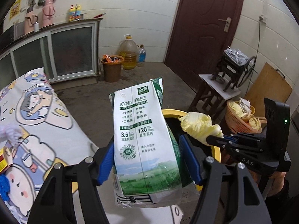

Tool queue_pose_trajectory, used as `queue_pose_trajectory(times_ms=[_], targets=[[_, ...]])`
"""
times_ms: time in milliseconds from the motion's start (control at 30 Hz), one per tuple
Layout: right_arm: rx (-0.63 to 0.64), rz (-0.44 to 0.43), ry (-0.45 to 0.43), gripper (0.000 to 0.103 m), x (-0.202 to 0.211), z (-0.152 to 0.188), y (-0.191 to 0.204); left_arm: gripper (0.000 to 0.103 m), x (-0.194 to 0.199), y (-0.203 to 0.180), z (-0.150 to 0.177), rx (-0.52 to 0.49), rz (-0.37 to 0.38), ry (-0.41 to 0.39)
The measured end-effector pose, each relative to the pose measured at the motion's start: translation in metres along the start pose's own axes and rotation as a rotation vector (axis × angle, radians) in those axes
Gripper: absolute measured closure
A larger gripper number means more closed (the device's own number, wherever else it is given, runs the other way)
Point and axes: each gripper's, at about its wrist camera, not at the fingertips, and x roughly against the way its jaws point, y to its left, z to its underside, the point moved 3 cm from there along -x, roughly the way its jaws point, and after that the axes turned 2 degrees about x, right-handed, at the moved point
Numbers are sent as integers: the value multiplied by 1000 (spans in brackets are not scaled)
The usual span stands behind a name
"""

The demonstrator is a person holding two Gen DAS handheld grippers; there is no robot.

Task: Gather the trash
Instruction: 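Carry both to the bin and open both tools to drop them, then grasp the blue glove with the left tool while the right tool grasps the yellow printed box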

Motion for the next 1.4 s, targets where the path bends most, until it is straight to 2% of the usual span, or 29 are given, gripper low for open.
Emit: queue_pose_trajectory(times_ms=[600, 700, 733, 767, 800, 833, 867, 967, 1133, 1233, 1400], targets=[[-81, 33, 57, 92, -17, 18, -35, 39, -73, -34, -1, 10, 56, 96], [-92, 61, 59, 85, -16, 17, -41, 39, -76, -32, -2, 43, 77, 105], [-99, 67, 59, 79, -15, 17, -43, 38, -76, -27, -2, 62, 89, 109], [-108, 67, 56, 76, -14, 18, -46, 35, -77, -25, -3, 76, 98, 111], [-115, 67, 51, 69, -12, 18, -48, 30, -77, -24, -3, 81, 93, 105], [-124, 68, 43, 61, -10, 18, -51, 26, -75, -23, -4, 79, 80, 90], [-130, 71, 37, 60, -8, 18, -53, 22, -74, -23, -5, 77, 75, 81], [-142, 81, 29, 60, -2, 19, -58, 21, -70, -23, -7, 83, 94, 70], [-132, 97, 17, 60, 8, 17, -54, 21, -48, -11, -6, 80, 67, 32], [-85, 89, 9, 60, 9, 10, -40, 21, -21, 12, -1, 104, 49, 3], [13, 29, -7, 60, 0, -11, 5, 21, 38, 70, 15, 157, -39, -60]])
